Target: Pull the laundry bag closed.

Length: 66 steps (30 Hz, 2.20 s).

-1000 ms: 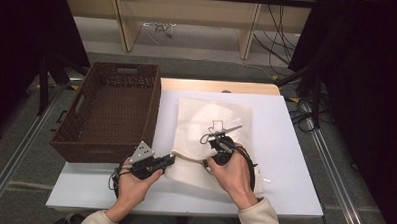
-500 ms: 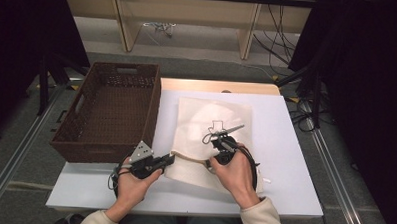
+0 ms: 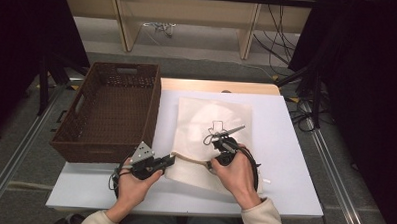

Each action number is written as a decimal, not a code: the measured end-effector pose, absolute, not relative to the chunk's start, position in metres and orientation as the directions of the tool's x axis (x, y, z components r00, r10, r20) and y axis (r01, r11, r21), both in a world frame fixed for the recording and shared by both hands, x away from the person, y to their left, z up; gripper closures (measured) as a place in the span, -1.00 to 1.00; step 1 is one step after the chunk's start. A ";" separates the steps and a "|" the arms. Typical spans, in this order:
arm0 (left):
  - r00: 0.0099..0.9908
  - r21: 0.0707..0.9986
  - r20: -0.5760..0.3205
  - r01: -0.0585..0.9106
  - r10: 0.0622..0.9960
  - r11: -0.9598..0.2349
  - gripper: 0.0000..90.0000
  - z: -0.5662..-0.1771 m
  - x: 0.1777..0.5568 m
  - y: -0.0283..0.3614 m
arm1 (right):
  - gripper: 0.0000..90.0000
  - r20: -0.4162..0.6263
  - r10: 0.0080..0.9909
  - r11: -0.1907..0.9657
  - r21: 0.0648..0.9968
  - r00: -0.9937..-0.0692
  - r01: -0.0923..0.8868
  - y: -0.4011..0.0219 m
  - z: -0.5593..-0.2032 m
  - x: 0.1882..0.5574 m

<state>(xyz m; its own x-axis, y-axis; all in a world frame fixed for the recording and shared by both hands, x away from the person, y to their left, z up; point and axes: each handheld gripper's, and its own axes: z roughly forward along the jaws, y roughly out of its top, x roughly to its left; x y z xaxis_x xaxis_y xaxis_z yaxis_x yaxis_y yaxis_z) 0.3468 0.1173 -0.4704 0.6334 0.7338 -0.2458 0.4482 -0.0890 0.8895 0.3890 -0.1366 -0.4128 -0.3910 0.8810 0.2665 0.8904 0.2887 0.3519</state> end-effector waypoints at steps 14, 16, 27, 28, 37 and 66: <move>0.633 0.889 -0.250 0.450 0.732 -0.087 0.90 -0.470 0.347 0.118 | 0.94 0.266 0.884 0.282 0.353 -0.385 0.892 -0.139 -0.411 0.388; 0.632 0.888 -0.252 0.452 0.733 -0.084 0.90 -0.470 0.347 0.118 | 0.94 0.267 0.878 0.292 0.358 -0.397 0.887 -0.141 -0.411 0.389; 0.631 0.887 -0.245 0.452 0.736 -0.092 0.90 -0.470 0.348 0.119 | 0.94 0.267 0.876 0.294 0.363 -0.401 0.884 -0.141 -0.411 0.389; 0.631 0.887 -0.243 0.452 0.737 -0.094 0.90 -0.470 0.348 0.119 | 0.94 0.270 0.882 0.282 0.354 -0.386 0.892 -0.140 -0.411 0.388; 0.632 0.888 -0.245 0.450 0.735 -0.092 0.90 -0.471 0.349 0.120 | 0.94 0.259 0.883 0.288 0.357 -0.391 0.889 -0.142 -0.411 0.388; 0.626 0.886 -0.246 0.455 0.740 -0.091 0.90 -0.471 0.349 0.121 | 0.94 0.247 0.883 0.302 0.352 -0.399 0.886 -0.146 -0.412 0.388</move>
